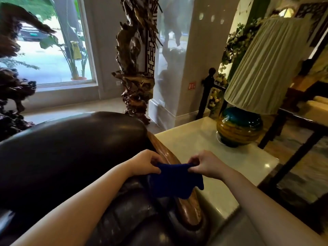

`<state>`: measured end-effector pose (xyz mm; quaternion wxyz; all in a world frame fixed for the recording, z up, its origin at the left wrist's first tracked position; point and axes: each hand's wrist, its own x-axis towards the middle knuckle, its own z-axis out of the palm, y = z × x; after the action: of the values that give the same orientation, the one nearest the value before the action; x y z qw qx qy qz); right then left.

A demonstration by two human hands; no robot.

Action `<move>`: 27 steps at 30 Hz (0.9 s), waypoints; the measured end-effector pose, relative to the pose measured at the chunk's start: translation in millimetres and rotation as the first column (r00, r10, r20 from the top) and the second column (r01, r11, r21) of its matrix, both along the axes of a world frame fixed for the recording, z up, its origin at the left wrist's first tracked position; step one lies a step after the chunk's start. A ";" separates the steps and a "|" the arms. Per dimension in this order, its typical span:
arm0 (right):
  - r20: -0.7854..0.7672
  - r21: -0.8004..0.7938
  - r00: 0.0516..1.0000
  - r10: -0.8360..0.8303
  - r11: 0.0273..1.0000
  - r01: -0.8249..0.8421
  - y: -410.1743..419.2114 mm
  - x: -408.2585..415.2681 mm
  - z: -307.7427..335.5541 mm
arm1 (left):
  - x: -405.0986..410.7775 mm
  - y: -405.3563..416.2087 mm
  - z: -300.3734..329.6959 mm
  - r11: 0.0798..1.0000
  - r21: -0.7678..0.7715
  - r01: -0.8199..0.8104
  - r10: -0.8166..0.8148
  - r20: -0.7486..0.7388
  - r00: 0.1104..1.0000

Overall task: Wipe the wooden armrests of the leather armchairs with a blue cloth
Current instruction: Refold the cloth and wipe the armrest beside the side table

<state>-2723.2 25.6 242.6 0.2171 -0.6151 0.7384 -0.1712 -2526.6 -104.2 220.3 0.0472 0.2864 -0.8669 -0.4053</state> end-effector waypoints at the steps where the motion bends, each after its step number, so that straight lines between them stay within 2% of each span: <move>1: 0.001 0.005 1.000 0.006 1.000 -0.006 -7.0 -12.9 -6.2 | -11.2 -4.1 -5.0 1.000 0.008 -0.014 0.014 0.005 1.000; 8: 0.092 0.049 0.992 0.090 0.994 -0.094 -48.2 -107.8 -84.2 | -87.9 -21.4 -64.2 0.984 0.099 -0.148 0.142 0.059 0.988; 14: 0.140 0.102 0.971 0.192 0.973 -0.207 -81.6 -191.3 -177.9 | -155.1 -20.1 -158.1 0.924 0.169 -0.343 0.323 0.135 0.937; 21: 0.183 0.124 0.964 0.195 0.968 -0.219 -129.7 -240.8 -242.7 | -208.1 -48.6 -227.9 0.832 0.180 -0.525 0.508 0.136 0.851; 27: 0.195 0.126 0.960 0.199 0.966 -0.226 -186.7 -261.0 -287.6 | -231.2 -91.8 -266.0 0.798 0.219 -0.562 0.541 0.153 0.827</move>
<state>-2984.2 -161.2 -45.1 0.3449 -0.6553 0.6557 -0.1471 -2757.8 -196.0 -45.7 0.0900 0.5464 -0.6876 -0.4696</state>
